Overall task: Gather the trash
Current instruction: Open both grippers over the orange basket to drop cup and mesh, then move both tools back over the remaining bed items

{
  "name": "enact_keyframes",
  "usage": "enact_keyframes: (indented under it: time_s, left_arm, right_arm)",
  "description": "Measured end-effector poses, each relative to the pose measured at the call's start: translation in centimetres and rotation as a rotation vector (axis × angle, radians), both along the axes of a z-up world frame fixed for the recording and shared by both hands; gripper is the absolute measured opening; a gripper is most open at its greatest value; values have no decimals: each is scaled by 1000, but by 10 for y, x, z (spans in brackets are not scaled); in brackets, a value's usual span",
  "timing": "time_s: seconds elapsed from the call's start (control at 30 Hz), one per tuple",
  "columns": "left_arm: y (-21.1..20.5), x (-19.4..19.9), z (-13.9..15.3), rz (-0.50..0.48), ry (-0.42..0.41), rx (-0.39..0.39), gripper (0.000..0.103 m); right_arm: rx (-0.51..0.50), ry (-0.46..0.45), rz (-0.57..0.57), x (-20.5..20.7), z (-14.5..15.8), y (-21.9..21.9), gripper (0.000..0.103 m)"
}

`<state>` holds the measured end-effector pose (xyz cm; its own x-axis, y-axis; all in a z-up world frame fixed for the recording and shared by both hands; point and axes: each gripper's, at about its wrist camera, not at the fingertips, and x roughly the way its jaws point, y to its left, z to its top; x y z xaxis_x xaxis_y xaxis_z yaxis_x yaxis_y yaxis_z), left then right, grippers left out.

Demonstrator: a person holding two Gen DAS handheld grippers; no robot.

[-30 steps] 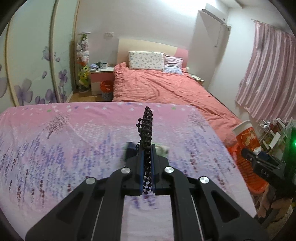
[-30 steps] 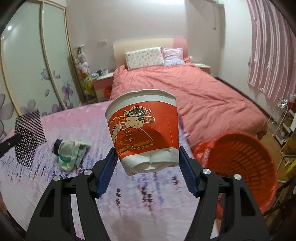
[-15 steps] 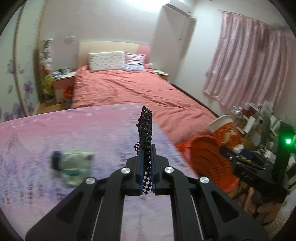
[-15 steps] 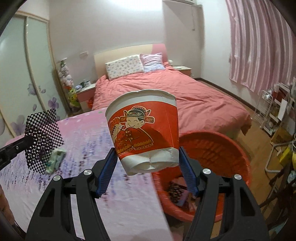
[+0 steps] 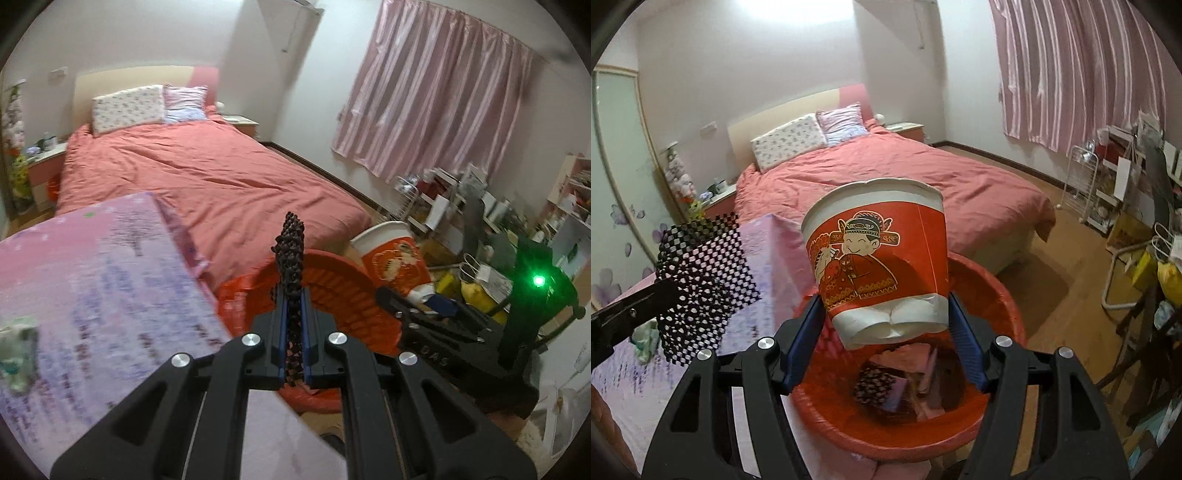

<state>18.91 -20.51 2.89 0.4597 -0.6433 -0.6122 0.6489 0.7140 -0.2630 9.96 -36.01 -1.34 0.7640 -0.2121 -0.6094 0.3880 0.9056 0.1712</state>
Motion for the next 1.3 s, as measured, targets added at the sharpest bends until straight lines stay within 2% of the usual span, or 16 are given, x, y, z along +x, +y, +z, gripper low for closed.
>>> enact_keyframes:
  time_s: [0.1,0.17,0.2,0.23,0.27,0.3,0.5,0.67,0.87,1.0,1.13,1.3]
  left_arm:
    - [-25,2,-15,-26,15,16,8]
    - [-39,8,-27,-21,28,45,21]
    - [-44,10,-32,-15,34,57,39]
    - [-46,12,-38,1,38,72,49]
    - [-46,15,-44,14,41,82,49]
    - [-46,17,-48,20,47,89,49]
    - [-10,26,-60,84,46,132,52]
    - [37,20,-57,144,3,165,56]
    - [106,13,-50,248,-46,183,61]
    - [162,11,-48,343,-77,206,65]
    - [228,11,-52,451,-81,230,67]
    - [303,15,-58,590,-44,216,67]
  right_arm:
    - [20,9,-16,3,-9,-14,66]
    - [45,11,-12,6,-16,-23,67]
    - [55,19,-11,8,-20,-27,68]
    - [66,30,-11,10,-25,-31,69]
    - [73,39,-12,12,-30,-34,77]
    - [75,42,-15,11,-32,-38,80]
    - [90,57,-19,7,-39,-36,81]
    - [65,58,22,11,-34,-22,81]
    - [20,54,128,21,-23,35,81]
    - [12,58,241,36,-22,91,80]
    - [8,67,358,53,-21,148,71]
    - [15,69,511,76,-20,224,62]
